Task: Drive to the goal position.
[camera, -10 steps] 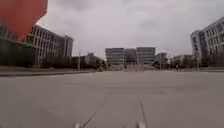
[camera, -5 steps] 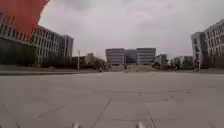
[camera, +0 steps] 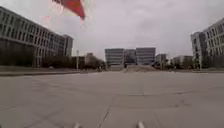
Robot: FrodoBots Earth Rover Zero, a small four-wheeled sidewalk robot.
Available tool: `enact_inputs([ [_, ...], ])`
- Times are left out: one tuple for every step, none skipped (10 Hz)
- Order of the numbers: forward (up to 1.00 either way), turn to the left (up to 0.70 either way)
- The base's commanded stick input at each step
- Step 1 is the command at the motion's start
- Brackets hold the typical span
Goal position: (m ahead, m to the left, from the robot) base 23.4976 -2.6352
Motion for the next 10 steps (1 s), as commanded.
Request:
enact_inputs([
  [0.85, 0.0],
  [0.85, 0.0],
  [0.85, 0.0],
  [0.85, 0.0],
  [0.85, 0.0],
  [0.85, 0.0],
  [0.85, 0.0],
  [0.85, 0.0],
  [0.85, 0.0],
  [0.85, 0.0],
])
